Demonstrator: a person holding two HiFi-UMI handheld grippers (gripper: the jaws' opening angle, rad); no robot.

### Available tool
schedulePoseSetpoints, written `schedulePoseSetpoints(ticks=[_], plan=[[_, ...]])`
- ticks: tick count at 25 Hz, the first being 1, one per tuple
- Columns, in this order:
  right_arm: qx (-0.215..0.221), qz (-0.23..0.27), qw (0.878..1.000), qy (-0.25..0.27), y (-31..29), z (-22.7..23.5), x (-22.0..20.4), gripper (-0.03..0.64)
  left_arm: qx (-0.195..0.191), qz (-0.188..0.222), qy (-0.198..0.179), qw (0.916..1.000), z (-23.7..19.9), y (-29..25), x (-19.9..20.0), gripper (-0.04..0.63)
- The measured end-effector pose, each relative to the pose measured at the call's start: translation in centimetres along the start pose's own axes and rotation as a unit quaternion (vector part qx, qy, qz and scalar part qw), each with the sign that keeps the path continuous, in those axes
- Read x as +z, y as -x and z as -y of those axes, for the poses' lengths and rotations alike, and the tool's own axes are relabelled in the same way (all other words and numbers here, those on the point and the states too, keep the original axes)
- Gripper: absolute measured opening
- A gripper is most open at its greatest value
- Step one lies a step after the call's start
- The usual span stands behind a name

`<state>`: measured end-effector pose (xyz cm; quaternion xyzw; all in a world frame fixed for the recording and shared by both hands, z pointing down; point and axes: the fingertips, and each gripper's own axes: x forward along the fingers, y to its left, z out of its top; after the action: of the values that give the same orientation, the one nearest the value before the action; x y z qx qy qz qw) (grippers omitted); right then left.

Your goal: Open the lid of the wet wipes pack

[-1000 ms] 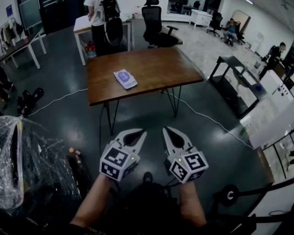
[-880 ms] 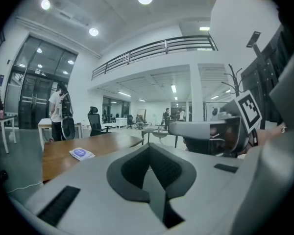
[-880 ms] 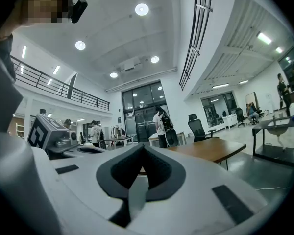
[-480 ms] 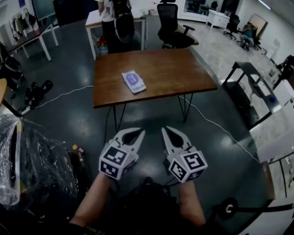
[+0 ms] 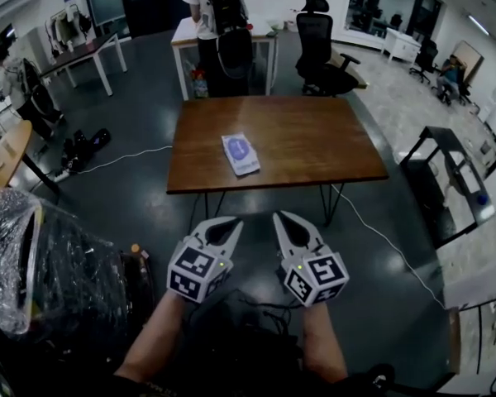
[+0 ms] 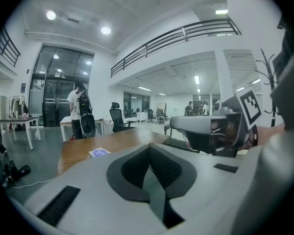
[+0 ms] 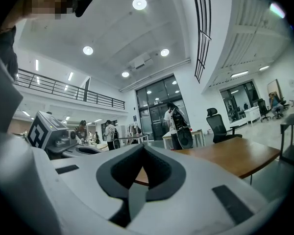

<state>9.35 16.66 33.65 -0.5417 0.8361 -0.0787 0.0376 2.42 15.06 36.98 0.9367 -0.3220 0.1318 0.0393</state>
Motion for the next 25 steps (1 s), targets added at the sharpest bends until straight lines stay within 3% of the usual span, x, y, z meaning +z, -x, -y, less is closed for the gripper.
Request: schedulePoseSetpoints(ticks=[10,17,25], plan=[[0.011,-0.021,1.000,0.002,-6.6,3.7,-0.7,0.011,0.024,-0.001,0.013,0.9996,-5.7,-5.1,0.0,0.006],[0.008,-0.046,0.999,0.019,-15.0,6.2,-1.9,0.011,0.018,-0.010,0.036,0.9991,-13.1,-10.0,-1.1,0.006],[-0.024,-0.103,0.993,0.043,-23.6,8.7,-4.4,0.011,0.000,-0.051,0.044,0.9977,-21.6,-15.8,-4.1,0.006]])
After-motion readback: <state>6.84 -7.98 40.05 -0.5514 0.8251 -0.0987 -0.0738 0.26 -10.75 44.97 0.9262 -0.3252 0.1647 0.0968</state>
